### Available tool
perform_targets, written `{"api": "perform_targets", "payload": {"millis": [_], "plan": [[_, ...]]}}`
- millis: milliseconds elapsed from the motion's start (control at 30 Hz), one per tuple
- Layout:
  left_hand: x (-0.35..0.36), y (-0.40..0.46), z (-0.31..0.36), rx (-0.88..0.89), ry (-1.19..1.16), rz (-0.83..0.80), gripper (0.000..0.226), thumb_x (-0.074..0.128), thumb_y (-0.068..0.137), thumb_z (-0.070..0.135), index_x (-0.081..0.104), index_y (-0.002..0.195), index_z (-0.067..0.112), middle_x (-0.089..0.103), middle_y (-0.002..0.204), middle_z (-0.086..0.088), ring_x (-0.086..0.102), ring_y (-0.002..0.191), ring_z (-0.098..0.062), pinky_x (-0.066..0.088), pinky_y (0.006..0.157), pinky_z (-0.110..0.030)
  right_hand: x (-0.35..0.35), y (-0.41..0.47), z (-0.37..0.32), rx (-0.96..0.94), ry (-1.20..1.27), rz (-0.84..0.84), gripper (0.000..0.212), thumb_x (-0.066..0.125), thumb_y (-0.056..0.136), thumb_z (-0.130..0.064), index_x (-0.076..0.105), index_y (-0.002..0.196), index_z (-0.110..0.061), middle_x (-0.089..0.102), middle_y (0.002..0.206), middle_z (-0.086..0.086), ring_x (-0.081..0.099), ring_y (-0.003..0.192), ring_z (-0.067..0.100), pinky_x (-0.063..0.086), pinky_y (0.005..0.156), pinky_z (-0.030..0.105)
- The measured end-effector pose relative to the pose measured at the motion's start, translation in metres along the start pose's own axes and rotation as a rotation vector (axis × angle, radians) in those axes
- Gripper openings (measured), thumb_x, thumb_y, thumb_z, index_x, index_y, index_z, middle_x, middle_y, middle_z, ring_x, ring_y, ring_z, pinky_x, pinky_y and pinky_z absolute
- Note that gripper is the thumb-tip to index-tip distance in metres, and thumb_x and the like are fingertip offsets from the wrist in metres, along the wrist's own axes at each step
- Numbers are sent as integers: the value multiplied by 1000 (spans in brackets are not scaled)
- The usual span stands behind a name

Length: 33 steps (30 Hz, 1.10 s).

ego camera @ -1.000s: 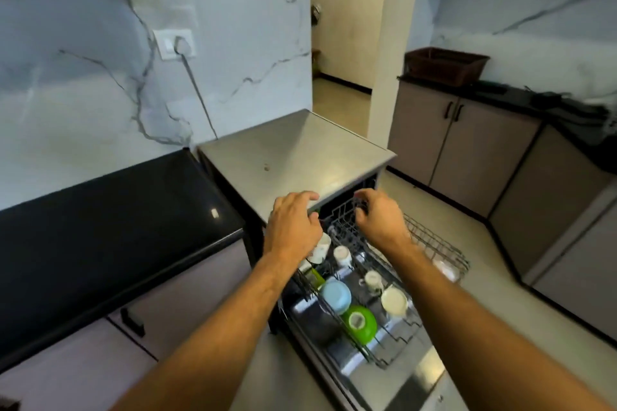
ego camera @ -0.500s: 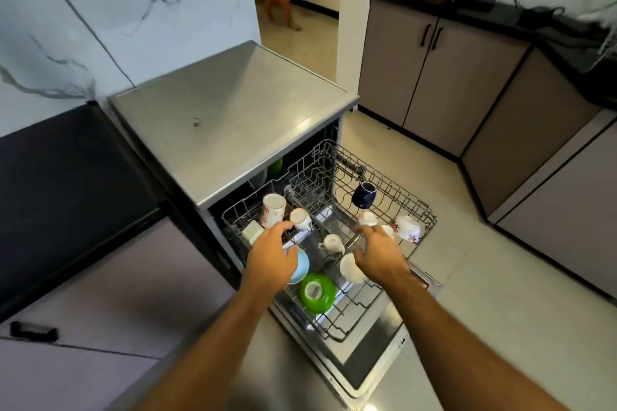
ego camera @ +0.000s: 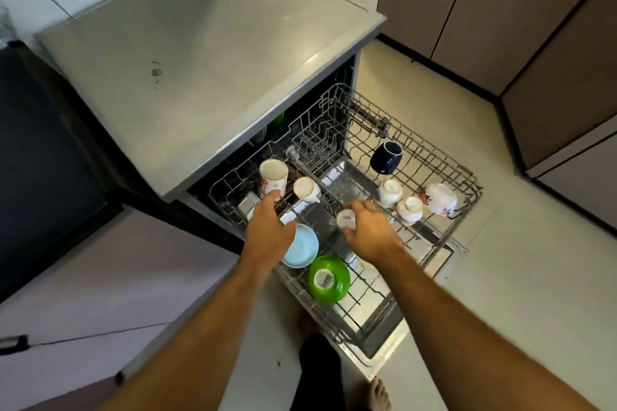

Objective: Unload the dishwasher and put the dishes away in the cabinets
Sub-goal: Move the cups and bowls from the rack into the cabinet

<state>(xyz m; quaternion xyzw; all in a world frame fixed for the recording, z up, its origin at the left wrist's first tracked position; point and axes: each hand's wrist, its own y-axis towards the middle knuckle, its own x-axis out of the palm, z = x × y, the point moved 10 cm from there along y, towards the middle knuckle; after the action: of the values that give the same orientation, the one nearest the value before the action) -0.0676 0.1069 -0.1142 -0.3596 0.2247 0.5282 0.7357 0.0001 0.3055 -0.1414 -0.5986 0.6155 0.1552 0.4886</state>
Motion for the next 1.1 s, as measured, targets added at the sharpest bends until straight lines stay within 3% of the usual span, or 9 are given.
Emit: {"api": "perform_targets", "payload": {"millis": [300,500,667,767,833,933,1033,1100], "plan": [[27,104,-63,-82,18,-10,80,80,77,16,36,145,20,47,142,-7,48,127,-27,45,104,-46,49,88,-10,43,54,-36,61,63,92,-27,35,146,-20,45,143,9,54,121,29,49,100,43],[38,146,-81,-66,-68,41,95,82,73,13,27,150,20,41,145,-8,47,129,-25,43,108,-43,76,126,-14,62,62,-48,72,67,90,-29,28,150,-22,40,148,9,40,134,30,43,107,45],[47,174,-85,-85,-82,119,118,87,69,27,7,156,19,27,155,-13,33,140,-32,37,112,-46,98,157,-25,32,67,-54,86,71,87,-30,17,153,-26,38,151,5,34,138,27,44,105,48],[54,189,-93,-157,-126,161,127,90,65,32,4,156,19,26,156,-16,34,139,-35,37,110,-47,116,172,-29,30,45,-88,95,71,87,-27,5,156,-29,24,160,4,30,143,28,43,108,52],[57,196,-100,-203,-148,194,127,92,62,30,7,157,19,30,154,-17,38,136,-37,39,108,-48,123,180,-29,25,66,-83,92,68,89,-22,5,156,-30,22,161,6,33,141,30,46,105,50],[57,199,-105,-214,-187,261,128,94,58,26,12,156,18,35,152,-17,43,133,-37,42,107,-48,125,187,-25,30,126,-31,86,66,90,-16,12,155,-28,34,154,7,46,130,28,51,99,45],[60,196,-111,-207,-220,305,131,96,53,24,14,155,15,39,150,-15,45,132,-34,40,106,-42,126,190,-21,23,122,7,91,70,88,-20,11,155,-28,41,150,7,54,121,28,54,93,45],[60,195,-117,-207,-233,319,125,97,50,26,24,152,15,47,145,-11,50,127,-31,43,101,-38,127,191,-20,9,98,20,86,71,88,-25,16,154,-29,46,146,8,54,120,29,53,93,47]]}}
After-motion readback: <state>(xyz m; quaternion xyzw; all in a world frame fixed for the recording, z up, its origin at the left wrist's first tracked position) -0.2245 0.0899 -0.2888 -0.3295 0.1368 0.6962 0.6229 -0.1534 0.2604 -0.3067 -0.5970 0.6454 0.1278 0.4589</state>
